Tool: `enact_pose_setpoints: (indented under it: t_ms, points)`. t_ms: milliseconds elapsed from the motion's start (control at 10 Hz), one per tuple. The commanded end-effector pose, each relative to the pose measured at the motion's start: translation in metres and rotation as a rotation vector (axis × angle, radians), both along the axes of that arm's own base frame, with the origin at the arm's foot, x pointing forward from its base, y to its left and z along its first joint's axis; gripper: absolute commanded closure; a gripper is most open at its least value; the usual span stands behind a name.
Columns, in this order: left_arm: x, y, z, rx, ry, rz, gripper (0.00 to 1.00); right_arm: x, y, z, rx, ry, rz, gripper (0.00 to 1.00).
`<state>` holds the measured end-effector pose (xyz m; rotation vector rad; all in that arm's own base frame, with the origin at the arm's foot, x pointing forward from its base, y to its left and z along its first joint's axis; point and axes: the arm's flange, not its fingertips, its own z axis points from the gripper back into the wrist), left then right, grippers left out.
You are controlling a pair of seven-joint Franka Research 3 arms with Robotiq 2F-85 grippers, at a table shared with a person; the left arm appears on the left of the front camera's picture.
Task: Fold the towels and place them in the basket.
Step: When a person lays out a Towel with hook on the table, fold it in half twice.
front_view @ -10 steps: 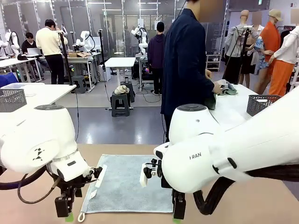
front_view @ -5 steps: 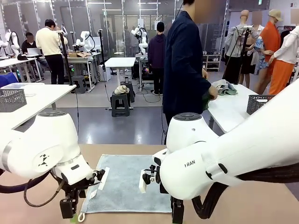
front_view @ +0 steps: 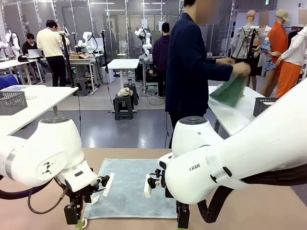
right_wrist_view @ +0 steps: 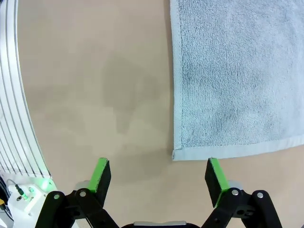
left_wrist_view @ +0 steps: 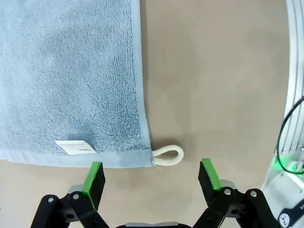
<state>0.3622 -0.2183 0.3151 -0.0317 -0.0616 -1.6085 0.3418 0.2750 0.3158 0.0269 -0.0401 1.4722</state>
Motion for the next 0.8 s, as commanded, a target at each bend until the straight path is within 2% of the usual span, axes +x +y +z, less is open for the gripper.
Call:
enact_pose_setpoints:
  t_ms: [0,700]
  points:
    - [0.0,0.001,0.002,-0.002,-0.003,0.001,0.0,-0.001,0.0,0.001,0.003,0.001,-0.003,0.0]
    - [-0.003,0.002,-0.013,0.004,-0.033,-0.004,0.0,0.015,0.001,-0.018,0.022,0.014,0.019,0.0]
